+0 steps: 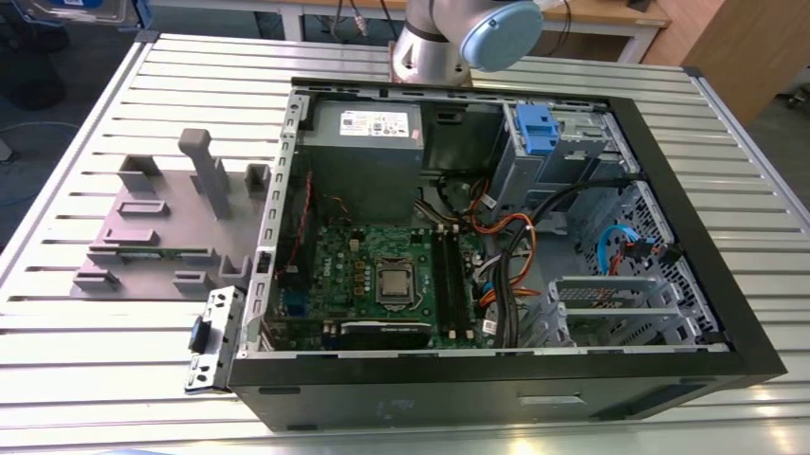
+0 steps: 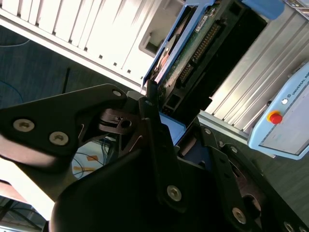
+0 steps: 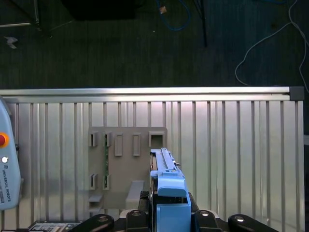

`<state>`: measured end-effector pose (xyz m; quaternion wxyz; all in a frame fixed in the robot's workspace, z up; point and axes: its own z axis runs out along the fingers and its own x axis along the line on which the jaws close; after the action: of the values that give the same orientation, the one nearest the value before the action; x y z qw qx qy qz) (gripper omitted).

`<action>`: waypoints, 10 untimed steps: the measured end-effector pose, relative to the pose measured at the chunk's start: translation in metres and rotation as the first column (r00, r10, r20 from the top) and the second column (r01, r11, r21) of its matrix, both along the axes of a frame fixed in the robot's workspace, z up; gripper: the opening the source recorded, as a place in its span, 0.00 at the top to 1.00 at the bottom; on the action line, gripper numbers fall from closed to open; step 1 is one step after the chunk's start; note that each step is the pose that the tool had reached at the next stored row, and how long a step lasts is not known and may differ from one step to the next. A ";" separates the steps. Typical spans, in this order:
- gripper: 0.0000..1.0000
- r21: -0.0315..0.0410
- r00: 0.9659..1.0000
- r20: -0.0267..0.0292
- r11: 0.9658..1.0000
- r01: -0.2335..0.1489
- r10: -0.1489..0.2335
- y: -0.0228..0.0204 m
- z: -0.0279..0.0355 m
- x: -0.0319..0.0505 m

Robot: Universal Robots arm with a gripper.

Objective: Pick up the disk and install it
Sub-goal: 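Pick up the disk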

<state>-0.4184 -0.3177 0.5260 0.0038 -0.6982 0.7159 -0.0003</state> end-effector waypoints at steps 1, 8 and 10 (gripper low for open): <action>0.63 -0.001 1.000 0.000 1.000 0.000 0.000 0.0000 -0.0001 0.0001; 0.63 -0.002 1.000 0.000 1.000 0.000 0.000 -0.0027 -0.0024 0.0008; 0.63 -0.002 1.000 0.000 1.000 0.000 0.000 -0.0054 -0.0049 0.0010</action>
<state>-0.4174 -0.3231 0.5211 0.0029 -0.6981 0.7160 -0.0011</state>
